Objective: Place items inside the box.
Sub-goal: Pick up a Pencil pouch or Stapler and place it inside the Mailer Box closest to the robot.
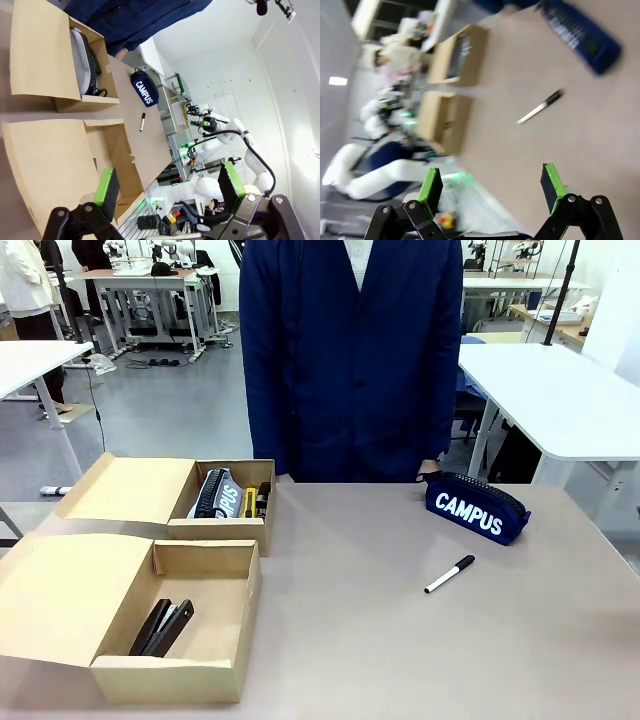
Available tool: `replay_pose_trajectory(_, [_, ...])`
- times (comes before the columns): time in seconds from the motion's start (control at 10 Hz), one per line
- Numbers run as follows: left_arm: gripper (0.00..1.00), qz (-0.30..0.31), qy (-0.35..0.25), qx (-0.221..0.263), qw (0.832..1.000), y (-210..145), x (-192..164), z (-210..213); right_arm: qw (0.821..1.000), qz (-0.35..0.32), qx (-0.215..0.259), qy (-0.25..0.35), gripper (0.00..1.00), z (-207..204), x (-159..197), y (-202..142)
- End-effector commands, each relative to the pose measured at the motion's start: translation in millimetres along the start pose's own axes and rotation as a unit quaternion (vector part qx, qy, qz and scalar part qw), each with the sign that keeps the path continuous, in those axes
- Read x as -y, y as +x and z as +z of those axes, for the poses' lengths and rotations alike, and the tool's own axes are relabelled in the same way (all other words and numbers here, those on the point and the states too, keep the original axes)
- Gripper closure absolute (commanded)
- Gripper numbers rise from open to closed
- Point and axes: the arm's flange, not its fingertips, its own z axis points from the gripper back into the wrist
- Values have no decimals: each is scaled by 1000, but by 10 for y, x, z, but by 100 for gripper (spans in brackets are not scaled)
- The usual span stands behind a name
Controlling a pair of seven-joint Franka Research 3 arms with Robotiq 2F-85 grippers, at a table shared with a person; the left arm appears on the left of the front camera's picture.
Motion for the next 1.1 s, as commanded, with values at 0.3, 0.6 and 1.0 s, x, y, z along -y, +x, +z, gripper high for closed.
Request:
replay_pose_trajectory(0.3, [0, -11, -10, 7, 1000, 5, 16, -5, 986, 84, 45, -134, 0, -115, -74, 156])
replay_pose_trajectory(0.6, [0, -11, -10, 7, 1000, 5, 16, -5, 976, 93, 24, -196, 0, -260, -28, 115])
replay_pose_trajectory(1.0, [0, -11, -10, 7, 1000, 5, 16, -5, 986, 80, 33, -139, 0, -71, 102, 258])
